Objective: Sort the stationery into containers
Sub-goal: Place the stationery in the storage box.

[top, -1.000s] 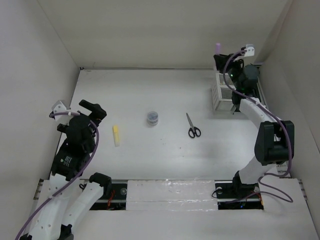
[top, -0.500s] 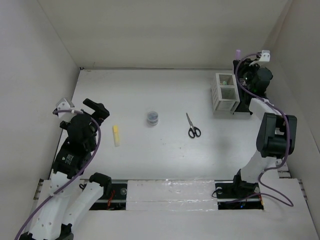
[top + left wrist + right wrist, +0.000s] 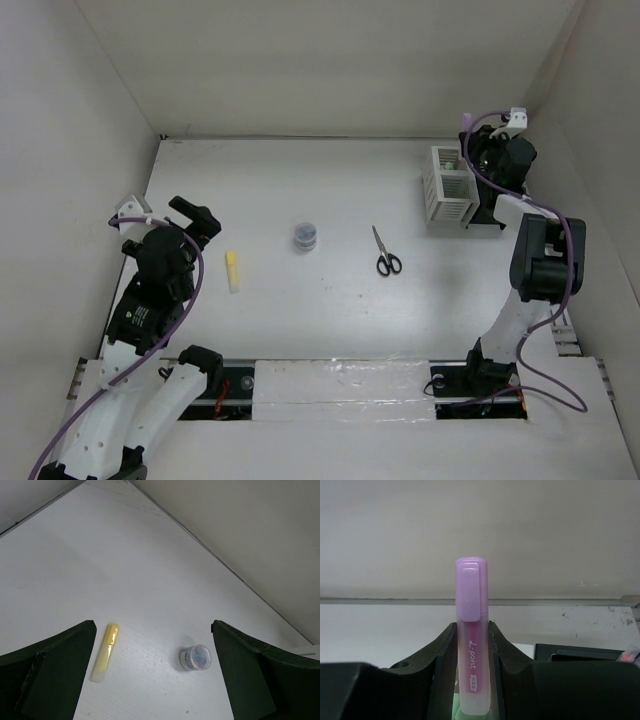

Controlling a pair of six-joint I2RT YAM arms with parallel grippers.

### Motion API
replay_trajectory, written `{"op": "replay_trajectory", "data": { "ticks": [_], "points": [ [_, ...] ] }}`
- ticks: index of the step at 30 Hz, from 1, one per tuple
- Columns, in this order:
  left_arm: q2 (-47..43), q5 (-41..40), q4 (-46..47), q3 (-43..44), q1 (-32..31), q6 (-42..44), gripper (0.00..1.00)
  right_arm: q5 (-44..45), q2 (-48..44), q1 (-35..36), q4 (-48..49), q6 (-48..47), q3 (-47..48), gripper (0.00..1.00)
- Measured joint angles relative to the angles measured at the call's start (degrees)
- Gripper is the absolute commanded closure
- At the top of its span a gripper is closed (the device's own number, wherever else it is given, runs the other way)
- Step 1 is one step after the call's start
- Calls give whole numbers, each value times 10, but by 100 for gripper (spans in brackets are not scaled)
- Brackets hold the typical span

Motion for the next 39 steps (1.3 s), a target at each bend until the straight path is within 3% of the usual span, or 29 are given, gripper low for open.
{"op": "replay_trajectory", "data": {
  "ticks": [26, 37, 39],
  "points": [
    [5, 11, 1, 0, 0, 7, 0, -26, 48, 0, -93, -76, 35, 100],
    [5, 11, 1, 0, 0, 9, 0, -25, 47, 0, -101, -91, 29, 85],
    [5, 11, 1, 0, 0, 9, 0, -25, 47, 0, -100, -93, 24, 77]
  ]
}}
